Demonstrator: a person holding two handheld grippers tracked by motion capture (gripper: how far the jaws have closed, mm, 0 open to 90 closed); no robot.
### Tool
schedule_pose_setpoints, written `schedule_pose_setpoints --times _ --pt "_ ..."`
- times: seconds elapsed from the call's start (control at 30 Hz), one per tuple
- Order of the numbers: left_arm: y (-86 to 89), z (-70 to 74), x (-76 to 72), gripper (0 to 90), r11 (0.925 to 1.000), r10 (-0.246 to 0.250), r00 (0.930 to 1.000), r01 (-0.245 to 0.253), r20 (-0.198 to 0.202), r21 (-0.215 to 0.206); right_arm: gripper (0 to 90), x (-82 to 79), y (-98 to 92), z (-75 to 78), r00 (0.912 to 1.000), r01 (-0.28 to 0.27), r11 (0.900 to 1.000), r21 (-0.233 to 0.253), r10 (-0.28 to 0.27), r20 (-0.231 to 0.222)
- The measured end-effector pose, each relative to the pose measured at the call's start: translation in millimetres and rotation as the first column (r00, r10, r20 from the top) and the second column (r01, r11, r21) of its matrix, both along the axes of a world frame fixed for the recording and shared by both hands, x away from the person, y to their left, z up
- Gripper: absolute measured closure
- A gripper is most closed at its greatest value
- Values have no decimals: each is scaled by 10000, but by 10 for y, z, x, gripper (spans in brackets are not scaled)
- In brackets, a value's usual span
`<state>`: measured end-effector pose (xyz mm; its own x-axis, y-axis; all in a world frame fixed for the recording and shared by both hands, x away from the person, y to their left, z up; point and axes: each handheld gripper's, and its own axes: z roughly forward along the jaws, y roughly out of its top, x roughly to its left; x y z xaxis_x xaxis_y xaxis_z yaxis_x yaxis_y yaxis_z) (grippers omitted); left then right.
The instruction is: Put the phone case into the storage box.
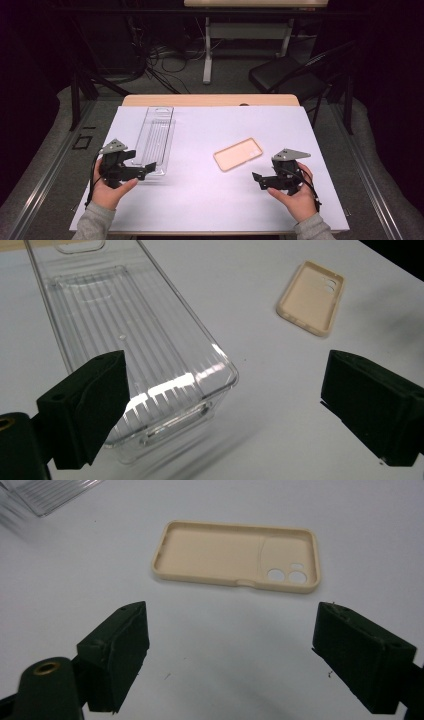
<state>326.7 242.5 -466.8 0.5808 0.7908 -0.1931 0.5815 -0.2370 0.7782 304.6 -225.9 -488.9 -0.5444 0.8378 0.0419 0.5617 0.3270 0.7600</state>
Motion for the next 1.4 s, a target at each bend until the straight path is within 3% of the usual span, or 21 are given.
schedule_pose_setpoints --times 0.3,0.7,0.97,1.2,1.4 --pt "-126 153 275 61 9996 -261 9997 262 6 -97 145 275 37 108 9993 110 9999 113 -106 -356" --pt "-144 139 545 80 9992 -339 9991 333 -238 -235 148 484 143 166 9985 190 9994 -277 -204 -506" --pt "-173 161 708 80 9985 -359 9991 349 -231 -419 164 623 174 176 9951 387 9990 -203 -404 -898" --pt "-209 143 704 80 9986 -352 9994 352 7 388 181 702 190 141 9927 476 9984 -321 -508 -1094" --pt "-200 99 676 80 9985 -282 9996 284 -43 475 183 740 247 113 9924 369 9982 -473 -421 -1157"
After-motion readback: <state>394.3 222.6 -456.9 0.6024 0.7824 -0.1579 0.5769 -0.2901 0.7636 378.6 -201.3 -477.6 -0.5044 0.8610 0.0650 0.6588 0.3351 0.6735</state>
